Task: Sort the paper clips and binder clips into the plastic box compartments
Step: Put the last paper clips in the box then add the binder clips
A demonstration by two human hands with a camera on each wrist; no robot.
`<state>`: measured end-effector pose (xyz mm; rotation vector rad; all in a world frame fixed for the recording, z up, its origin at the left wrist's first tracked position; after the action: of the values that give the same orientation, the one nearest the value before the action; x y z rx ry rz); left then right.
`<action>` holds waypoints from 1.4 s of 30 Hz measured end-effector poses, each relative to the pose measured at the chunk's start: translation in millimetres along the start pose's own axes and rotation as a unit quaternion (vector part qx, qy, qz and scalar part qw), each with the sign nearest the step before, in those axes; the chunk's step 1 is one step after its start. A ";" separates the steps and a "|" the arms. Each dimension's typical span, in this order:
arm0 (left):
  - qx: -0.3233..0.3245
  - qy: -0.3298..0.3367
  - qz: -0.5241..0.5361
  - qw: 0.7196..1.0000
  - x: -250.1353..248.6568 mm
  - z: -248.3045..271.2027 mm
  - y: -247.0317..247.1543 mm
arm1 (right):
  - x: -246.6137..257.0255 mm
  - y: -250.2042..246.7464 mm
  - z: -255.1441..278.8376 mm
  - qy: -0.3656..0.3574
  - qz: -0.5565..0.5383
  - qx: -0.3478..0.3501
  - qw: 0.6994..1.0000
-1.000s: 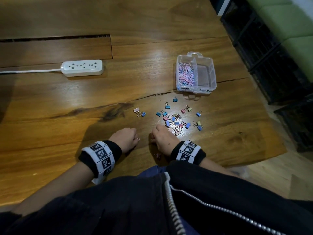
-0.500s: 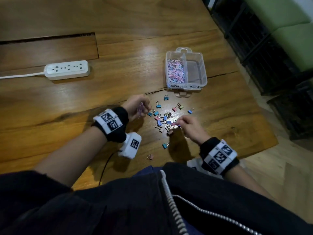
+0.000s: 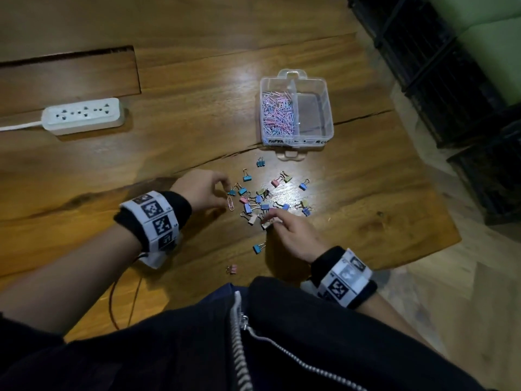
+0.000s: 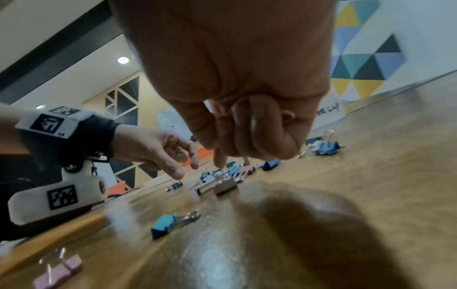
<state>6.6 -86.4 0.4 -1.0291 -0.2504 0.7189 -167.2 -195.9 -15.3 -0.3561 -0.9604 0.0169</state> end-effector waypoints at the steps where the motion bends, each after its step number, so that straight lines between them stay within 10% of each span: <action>1: 0.005 0.011 -0.027 1.000 -1.7 0.1 4.3 | 1.0 3.0 -2.0 -0.005 0.034 0.001 0.999; 9: 0.001 0.048 -0.154 0.987 -10.0 2.3 25.8 | 2.4 -0.8 -7.7 -0.026 0.116 0.041 0.992; 14: 0.032 -0.004 0.084 0.996 -2.0 2.9 22.3 | 1.3 -33.0 -15.5 -0.007 0.031 -0.082 0.996; 16: 0.080 -0.006 0.395 0.915 -3.8 3.2 12.2 | 4.3 -37.0 -21.9 -0.003 0.071 -0.086 0.994; 18: 0.129 0.034 0.632 0.764 -7.5 3.2 -1.0 | 9.4 -31.3 -27.5 0.011 0.100 -0.058 0.993; 21: 0.111 0.071 0.721 0.680 -17.2 -2.0 -22.3 | 15.2 -20.7 -32.5 0.017 0.131 -0.021 0.991; 26: 0.104 -0.042 0.692 0.713 -36.8 -44.6 -52.0 | 32.1 -55.5 -45.6 -0.005 0.047 -0.078 0.996; 30: 0.112 -0.067 0.754 0.644 -56.3 -71.4 -83.0 | 53.2 -96.6 -61.7 -0.010 0.005 -0.137 0.991; 34: 0.089 -0.040 0.763 0.639 -69.5 -87.1 -99.4 | 78.2 -118.0 -83.1 -0.004 -0.043 -0.143 0.989; 39: 0.085 -0.013 0.749 0.657 -74.0 -78.0 -98.3 | 110.1 -114.4 -117.9 -0.027 -0.099 -0.126 0.987; 42: 0.022 -0.017 0.688 0.726 -62.9 -64.6 -100.4 | 118.8 -106.6 -129.5 -0.054 -0.094 -0.120 0.987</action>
<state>35.2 -203.5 61.0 -1.0445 0.6176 2.0764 -9.6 -313.5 44.7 -0.4885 -1.1045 -0.2562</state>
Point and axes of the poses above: each hand's wrist, its own z-axis away from the middle knuckle, its own y-axis out of the palm, x = y × z, the point moved 2 cm from there along -z, towards the middle knuckle, and after that the axes turned 14 degrees about -z, right-handed, at the moved point
